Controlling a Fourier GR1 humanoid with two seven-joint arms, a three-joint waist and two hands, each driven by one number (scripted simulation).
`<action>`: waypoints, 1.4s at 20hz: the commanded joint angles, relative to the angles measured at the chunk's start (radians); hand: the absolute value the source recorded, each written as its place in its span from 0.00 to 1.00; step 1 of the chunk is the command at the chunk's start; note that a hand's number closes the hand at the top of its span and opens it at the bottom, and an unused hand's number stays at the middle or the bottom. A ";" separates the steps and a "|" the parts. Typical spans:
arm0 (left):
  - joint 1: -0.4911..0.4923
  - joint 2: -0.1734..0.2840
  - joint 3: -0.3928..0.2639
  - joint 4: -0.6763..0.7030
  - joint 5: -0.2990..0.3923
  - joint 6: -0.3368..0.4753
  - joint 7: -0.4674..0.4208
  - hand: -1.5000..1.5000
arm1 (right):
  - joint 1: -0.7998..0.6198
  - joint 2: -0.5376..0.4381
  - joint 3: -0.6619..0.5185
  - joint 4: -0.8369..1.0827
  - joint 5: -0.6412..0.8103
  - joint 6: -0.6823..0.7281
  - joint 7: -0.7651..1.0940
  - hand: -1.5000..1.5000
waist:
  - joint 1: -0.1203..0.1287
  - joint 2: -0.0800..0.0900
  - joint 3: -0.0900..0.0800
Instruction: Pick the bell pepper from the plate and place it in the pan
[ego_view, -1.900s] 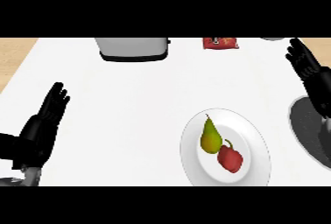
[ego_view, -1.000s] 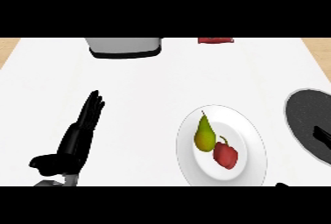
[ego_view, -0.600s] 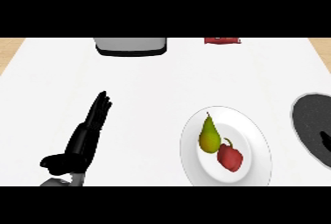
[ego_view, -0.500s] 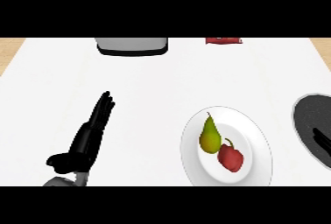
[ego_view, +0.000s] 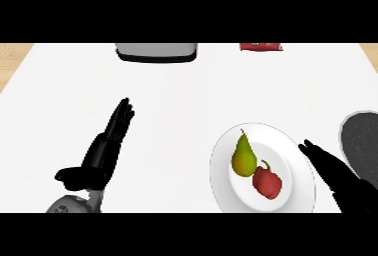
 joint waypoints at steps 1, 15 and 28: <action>-0.036 -0.017 0.017 0.047 -0.013 -0.010 -0.002 0.50 | -0.085 0.046 0.151 0.124 0.160 0.037 0.088 0.00 | -0.012 -0.001 0.001; 0.038 -0.087 0.101 -0.027 -0.100 -0.071 0.036 0.50 | -0.127 0.209 0.131 0.216 0.240 0.106 0.133 0.00 | -0.025 -0.005 0.002; 0.073 -0.147 0.133 -0.036 -0.173 -0.128 0.064 0.50 | -0.296 0.318 0.021 0.459 0.243 0.114 0.048 0.00 | -0.021 -0.005 0.002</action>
